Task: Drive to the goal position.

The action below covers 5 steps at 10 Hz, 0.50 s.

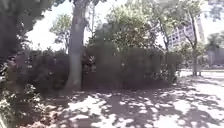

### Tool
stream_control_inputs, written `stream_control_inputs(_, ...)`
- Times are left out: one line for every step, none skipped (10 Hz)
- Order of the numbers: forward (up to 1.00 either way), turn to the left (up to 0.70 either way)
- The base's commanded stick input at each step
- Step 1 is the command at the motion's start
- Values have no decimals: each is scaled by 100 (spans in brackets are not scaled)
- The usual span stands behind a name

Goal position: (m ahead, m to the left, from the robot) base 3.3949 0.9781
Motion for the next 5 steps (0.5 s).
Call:
stream_control_inputs(45, 9)
stream_control_inputs(45, 19)
stream_control_inputs(45, 27)
stream_control_inputs(45, 27)
stream_control_inputs(45, 27)
